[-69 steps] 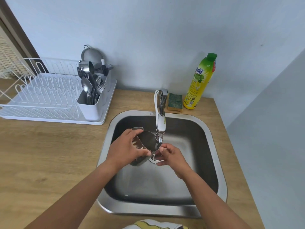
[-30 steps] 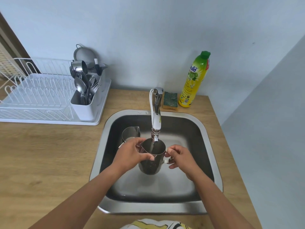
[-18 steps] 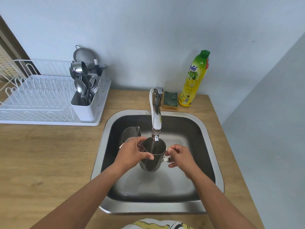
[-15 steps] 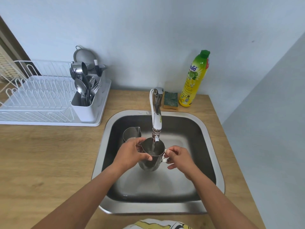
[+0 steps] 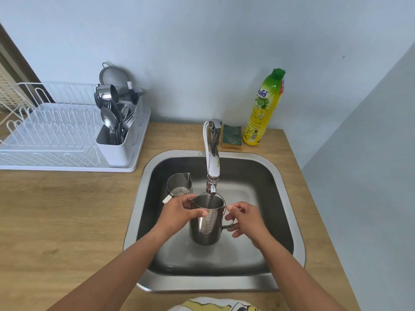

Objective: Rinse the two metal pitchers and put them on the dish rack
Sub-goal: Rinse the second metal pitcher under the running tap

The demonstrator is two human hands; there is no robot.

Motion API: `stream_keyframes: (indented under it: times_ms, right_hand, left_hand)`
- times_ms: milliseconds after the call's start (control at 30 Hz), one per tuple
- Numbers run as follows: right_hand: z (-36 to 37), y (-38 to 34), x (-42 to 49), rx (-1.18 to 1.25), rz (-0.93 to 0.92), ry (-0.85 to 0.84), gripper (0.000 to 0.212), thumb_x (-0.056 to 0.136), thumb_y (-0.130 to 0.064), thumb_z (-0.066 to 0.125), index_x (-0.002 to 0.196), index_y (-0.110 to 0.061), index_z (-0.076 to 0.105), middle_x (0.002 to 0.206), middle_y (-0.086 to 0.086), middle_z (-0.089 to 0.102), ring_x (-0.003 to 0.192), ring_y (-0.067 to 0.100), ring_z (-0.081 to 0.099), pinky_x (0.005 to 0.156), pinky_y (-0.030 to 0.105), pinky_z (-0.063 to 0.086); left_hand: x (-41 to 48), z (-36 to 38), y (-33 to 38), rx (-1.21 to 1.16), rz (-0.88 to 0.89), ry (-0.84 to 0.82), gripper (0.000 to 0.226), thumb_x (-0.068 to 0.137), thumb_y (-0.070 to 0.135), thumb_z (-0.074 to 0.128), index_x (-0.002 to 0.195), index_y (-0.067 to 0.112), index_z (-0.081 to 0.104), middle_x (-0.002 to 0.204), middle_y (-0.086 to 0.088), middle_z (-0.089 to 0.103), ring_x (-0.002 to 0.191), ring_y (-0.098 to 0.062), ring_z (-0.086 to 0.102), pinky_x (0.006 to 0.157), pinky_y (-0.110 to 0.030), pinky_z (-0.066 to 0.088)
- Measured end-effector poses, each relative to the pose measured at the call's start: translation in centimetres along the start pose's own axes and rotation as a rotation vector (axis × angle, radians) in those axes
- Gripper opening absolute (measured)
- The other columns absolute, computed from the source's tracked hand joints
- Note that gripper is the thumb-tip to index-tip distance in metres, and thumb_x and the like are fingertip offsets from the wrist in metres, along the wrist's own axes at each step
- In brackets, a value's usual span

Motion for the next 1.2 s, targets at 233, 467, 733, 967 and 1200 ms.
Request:
stream_keyframes:
  times_ms: [233, 467, 733, 967, 1200]
  right_hand:
    - [0.5, 0.4, 0.3, -0.112, 0.048, 0.019, 0.021, 0.098, -0.032, 0.054, 0.099, -0.013, 0.062, 0.082, 0.014, 0.072, 0.056, 0.026, 0.067, 0.044, 0.030, 0.053]
    - [0.7, 0.3, 0.3, -0.269, 0.086, -0.036, 0.020, 0.101, -0.032, 0.047, 0.108, -0.016, 0.057, 0.074, 0.014, 0.074, 0.053, 0.026, 0.072, 0.040, 0.028, 0.051]
    - [1.0, 0.2, 0.0, -0.378, 0.174, -0.127, 0.032, 0.102, -0.034, 0.042, 0.104, -0.006, 0.057, 0.068, 0.014, 0.075, 0.055, 0.029, 0.072, 0.042, 0.026, 0.050]
    - [1.3, 0.4, 0.4, -0.327, 0.227, -0.150, 0.036, 0.100, -0.035, 0.045, 0.105, -0.003, 0.060, 0.067, 0.014, 0.071, 0.044, 0.025, 0.067, 0.039, 0.026, 0.048]
    - [1.7, 0.0, 0.3, -0.281, 0.233, -0.133, 0.038, 0.101, -0.033, 0.045, 0.100, 0.000, 0.064, 0.056, 0.011, 0.059, 0.032, 0.018, 0.049, 0.035, 0.024, 0.043]
  left_hand:
    - [0.1, 1.0, -1.2, -0.340, -0.099, -0.061, 0.025, 0.073, 0.014, 0.084, 0.097, 0.016, 0.077, 0.094, -0.003, 0.079, 0.096, -0.023, 0.074, 0.088, -0.034, 0.058]
    - [0.4, 1.7, -1.8, -0.387, -0.201, -0.087, 0.030, 0.080, 0.025, 0.080, 0.100, 0.003, 0.075, 0.095, -0.014, 0.078, 0.085, -0.024, 0.072, 0.076, -0.033, 0.058]
    - [1.2, 2.0, -3.0, -0.322, -0.317, -0.093, 0.041, 0.080, 0.041, 0.077, 0.098, 0.004, 0.071, 0.083, -0.006, 0.074, 0.071, -0.016, 0.069, 0.058, -0.026, 0.055]
    - [1.3, 2.1, -4.4, -0.320, -0.374, -0.088, 0.050, 0.077, 0.054, 0.074, 0.102, 0.011, 0.068, 0.094, -0.009, 0.075, 0.078, -0.021, 0.072, 0.058, -0.027, 0.057]
    - [1.4, 2.1, -5.0, -0.335, -0.406, -0.110, 0.061, 0.077, 0.061, 0.070, 0.105, 0.006, 0.070, 0.085, -0.011, 0.065, 0.072, -0.023, 0.061, 0.052, -0.026, 0.056]
Point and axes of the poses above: each hand's wrist, its own x-axis towards the middle knuckle, its own z-axis out of the palm, y = z × x, the point moved 6 cm from there along x, towards the middle knuckle
